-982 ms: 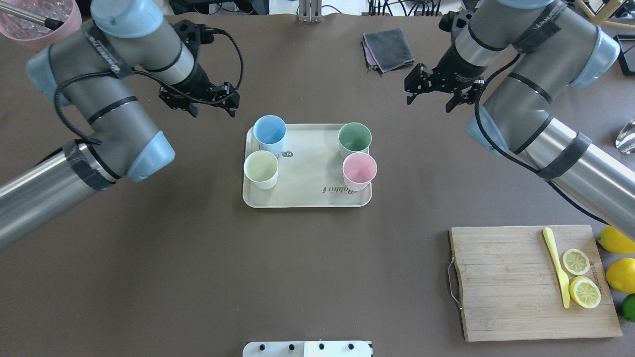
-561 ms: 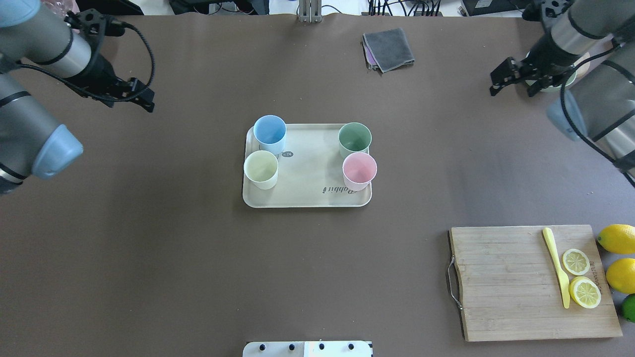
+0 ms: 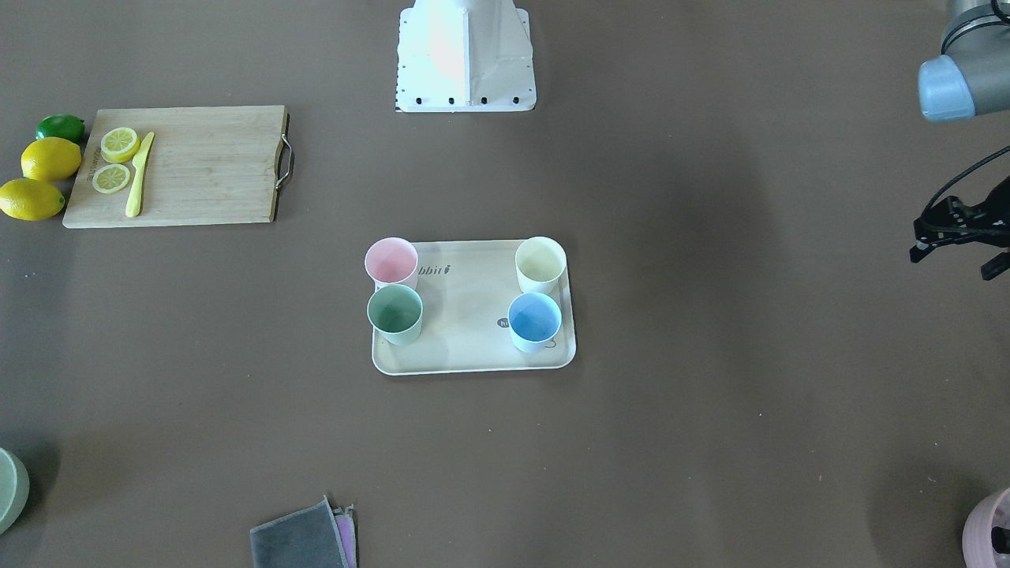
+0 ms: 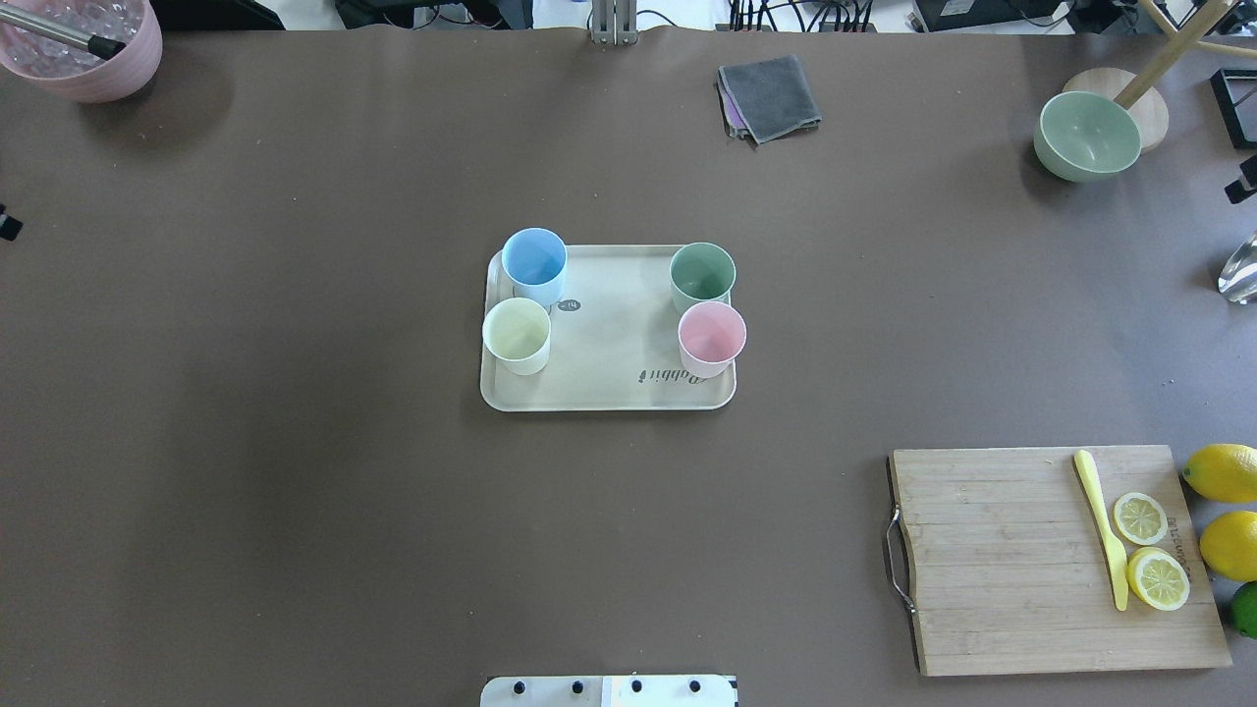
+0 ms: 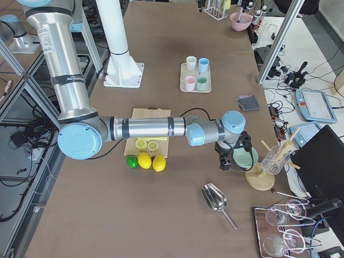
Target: Place all cups on tray
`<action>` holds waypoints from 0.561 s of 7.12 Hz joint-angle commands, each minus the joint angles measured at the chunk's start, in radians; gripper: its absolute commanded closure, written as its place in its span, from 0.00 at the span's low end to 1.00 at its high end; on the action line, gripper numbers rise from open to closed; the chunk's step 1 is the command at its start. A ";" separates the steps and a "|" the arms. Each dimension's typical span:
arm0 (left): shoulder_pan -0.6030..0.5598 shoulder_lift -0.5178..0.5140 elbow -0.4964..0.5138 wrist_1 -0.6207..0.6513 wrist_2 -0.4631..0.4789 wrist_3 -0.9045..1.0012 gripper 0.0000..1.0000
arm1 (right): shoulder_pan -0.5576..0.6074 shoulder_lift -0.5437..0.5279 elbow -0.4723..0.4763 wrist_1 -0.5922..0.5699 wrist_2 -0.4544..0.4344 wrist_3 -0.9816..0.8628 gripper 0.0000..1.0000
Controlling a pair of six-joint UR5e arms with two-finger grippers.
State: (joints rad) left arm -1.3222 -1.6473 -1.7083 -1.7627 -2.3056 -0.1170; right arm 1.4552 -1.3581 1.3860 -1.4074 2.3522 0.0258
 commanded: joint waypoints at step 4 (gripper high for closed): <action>-0.089 0.106 -0.010 -0.035 -0.038 -0.052 0.02 | 0.077 -0.070 0.007 0.013 -0.004 -0.096 0.00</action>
State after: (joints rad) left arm -1.4093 -1.5420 -1.7152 -1.7952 -2.3441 -0.0891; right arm 1.5312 -1.4238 1.3888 -1.3992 2.3451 -0.0690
